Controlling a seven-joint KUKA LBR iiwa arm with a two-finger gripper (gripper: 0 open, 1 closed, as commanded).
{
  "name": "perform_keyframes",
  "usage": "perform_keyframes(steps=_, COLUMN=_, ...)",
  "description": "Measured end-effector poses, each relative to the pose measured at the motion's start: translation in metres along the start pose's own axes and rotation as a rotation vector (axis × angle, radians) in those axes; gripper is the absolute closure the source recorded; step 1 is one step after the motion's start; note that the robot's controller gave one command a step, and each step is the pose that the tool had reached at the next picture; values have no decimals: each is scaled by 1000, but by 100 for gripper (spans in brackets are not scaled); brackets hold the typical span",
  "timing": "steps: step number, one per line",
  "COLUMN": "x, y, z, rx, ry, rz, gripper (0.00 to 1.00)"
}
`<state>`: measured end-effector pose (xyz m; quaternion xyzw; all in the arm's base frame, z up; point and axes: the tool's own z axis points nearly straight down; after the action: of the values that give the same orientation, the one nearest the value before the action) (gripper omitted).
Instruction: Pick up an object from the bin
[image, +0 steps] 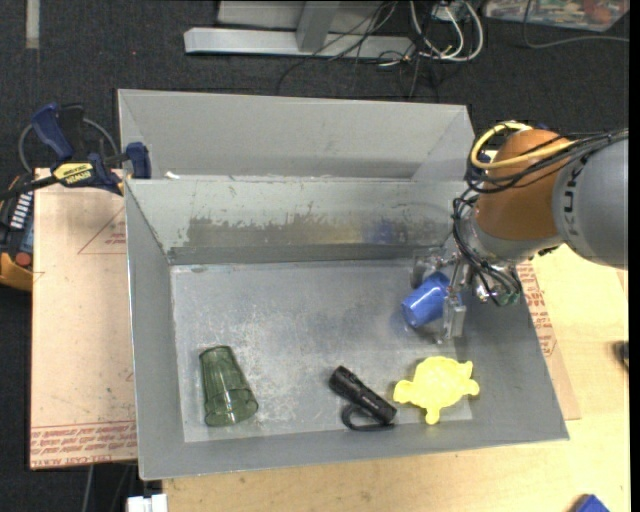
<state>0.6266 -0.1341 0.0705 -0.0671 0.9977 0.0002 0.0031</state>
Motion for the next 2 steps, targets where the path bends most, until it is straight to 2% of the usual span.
perform_keyframes(steps=1, x=11, y=9, z=1, rx=-3, ry=6, rz=32, gripper=0)
perform_keyframes(steps=2, x=-1, y=1, z=0, rx=0, ry=-5, rz=2, gripper=0)
